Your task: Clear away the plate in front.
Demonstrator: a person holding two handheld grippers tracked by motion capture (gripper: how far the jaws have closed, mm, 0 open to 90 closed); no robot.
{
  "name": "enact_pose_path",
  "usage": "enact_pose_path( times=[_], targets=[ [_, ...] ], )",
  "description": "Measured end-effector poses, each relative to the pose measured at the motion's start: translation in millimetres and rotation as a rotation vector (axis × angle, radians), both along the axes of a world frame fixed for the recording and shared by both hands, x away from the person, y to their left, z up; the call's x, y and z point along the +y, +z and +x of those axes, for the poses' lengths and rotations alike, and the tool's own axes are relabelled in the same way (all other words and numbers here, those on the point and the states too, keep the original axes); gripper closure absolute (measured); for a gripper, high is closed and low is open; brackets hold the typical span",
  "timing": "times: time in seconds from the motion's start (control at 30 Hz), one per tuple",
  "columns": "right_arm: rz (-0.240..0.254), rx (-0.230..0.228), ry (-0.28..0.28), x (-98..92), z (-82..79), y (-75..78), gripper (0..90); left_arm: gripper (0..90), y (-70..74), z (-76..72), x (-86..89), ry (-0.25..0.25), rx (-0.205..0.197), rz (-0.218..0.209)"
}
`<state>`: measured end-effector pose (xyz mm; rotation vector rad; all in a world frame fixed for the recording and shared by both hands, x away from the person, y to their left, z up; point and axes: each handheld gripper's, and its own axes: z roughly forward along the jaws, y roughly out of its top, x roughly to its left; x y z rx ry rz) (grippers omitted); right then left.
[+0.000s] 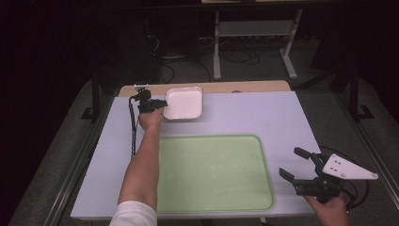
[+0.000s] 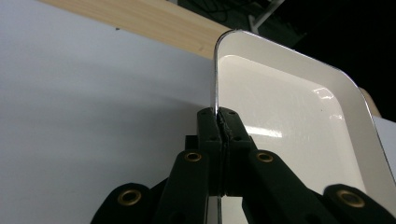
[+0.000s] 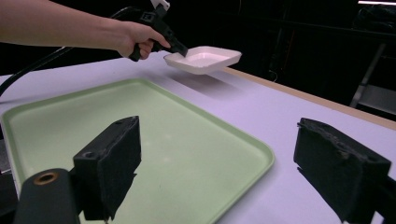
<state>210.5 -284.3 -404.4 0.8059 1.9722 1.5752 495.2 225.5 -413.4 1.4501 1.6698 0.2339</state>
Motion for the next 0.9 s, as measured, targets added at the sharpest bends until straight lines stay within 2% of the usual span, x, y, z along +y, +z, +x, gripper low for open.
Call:
enact_pose_path(
  times=[0.1, 0.5, 0.9],
  targets=[
    [-0.001, 0.000, 0.000, -0.7, -0.2, -0.3, 14.0, 88.9, 6.9, -3.1, -0.9, -0.006, -0.023, -0.026],
    [0.000, 0.001, 0.006, 0.7, -0.3, -0.5, 14.0, 89.0, 29.5, -19.0, -4.8, -0.022, -0.078, -0.046],
    [-0.001, -0.002, 0.008, 1.6, -2.7, -1.0, 13.9, 89.0, 46.4, -41.2, -4.4, -0.021, -0.108, -0.056]
  ],
)
